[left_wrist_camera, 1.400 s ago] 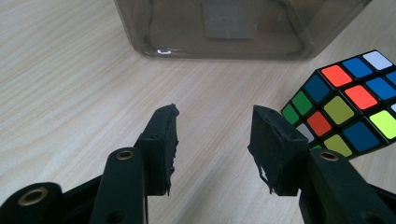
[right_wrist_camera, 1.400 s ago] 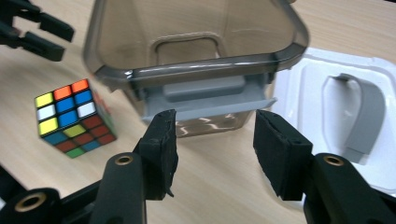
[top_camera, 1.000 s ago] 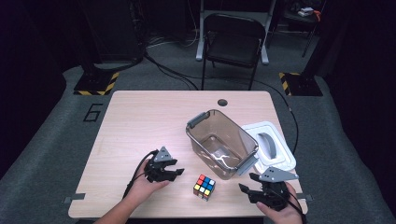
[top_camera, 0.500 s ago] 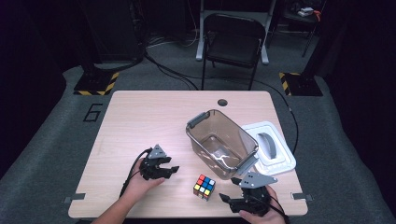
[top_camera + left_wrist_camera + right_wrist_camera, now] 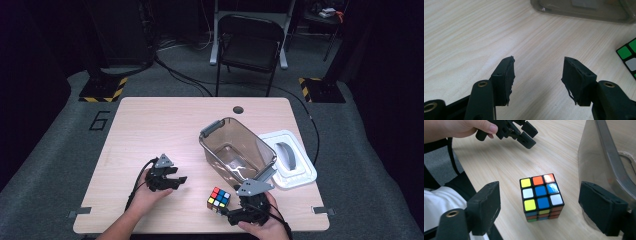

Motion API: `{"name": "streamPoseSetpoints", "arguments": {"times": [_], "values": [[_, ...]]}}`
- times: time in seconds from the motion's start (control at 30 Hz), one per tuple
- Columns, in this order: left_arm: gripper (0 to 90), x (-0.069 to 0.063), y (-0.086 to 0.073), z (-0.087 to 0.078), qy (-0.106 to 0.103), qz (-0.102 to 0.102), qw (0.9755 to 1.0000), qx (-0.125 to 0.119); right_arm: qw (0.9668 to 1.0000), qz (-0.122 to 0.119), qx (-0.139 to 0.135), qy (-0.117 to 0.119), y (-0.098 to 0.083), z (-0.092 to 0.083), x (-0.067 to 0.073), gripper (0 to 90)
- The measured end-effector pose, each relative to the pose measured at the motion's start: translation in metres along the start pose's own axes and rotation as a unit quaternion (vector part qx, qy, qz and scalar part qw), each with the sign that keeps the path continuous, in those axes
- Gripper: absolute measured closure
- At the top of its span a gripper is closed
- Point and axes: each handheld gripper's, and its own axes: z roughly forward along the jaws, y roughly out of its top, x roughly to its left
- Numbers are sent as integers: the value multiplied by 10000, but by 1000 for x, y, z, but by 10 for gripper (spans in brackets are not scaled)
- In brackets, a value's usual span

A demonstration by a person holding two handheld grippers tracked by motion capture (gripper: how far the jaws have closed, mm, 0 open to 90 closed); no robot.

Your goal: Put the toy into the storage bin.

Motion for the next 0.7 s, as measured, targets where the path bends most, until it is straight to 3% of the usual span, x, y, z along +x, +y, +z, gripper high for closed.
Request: {"name": "streamPoseSetpoints", "arguments": {"times": [0.43, 0.7], "values": [[427, 4, -4, 0, 137, 11, 9999, 93, 10000, 38, -9, -26, 2, 18, 4, 146], [426, 7, -9, -1, 221, -12, 9996, 155, 9997, -189, 128, -56, 2, 31, 11, 144]]}}
